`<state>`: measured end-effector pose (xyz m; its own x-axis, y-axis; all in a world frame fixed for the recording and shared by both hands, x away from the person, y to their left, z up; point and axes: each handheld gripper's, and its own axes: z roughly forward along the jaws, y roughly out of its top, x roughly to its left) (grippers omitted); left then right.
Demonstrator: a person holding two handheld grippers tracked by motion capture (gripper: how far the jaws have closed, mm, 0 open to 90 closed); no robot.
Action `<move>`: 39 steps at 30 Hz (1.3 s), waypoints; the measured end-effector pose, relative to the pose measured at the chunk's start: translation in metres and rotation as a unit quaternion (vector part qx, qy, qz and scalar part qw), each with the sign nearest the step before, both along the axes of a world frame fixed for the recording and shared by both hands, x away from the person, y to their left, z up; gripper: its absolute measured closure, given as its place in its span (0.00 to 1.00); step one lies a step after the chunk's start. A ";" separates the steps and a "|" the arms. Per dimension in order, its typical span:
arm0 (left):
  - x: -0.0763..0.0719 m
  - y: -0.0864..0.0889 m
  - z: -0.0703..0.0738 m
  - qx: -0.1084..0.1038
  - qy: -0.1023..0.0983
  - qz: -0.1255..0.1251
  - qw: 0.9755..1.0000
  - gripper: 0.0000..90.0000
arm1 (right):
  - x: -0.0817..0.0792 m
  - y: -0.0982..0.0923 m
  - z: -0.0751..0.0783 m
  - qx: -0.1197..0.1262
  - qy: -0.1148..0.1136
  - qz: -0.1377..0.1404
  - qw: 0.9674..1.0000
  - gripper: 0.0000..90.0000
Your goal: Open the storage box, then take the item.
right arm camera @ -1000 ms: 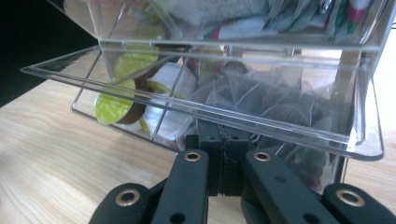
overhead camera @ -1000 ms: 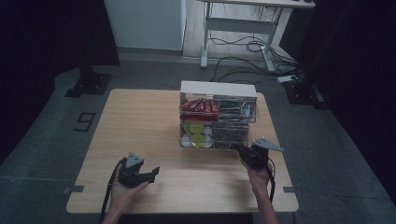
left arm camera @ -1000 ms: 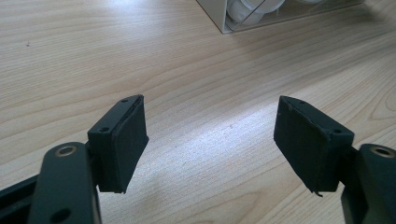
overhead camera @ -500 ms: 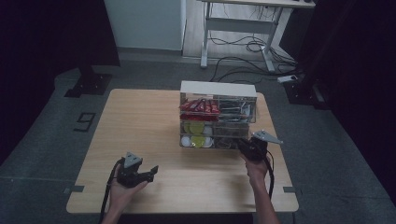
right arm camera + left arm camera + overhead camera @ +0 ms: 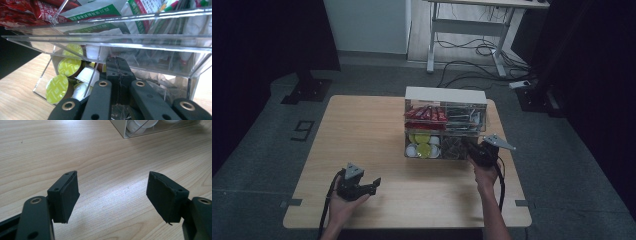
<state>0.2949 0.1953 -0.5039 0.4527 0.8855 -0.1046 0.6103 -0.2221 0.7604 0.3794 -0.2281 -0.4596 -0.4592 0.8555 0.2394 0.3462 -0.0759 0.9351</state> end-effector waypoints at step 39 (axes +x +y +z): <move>0.004 -0.064 0.010 0.013 -0.014 -0.059 0.998 0.29 | -0.001 -0.002 -0.001 0.005 0.000 0.005 1.000 0.99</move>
<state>0.2987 0.1311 -0.4943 0.5567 0.8280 -0.0674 0.5570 -0.3119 0.7697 0.3788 -0.2304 -0.4611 -0.4678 0.8484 0.2477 0.3470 -0.0815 0.9343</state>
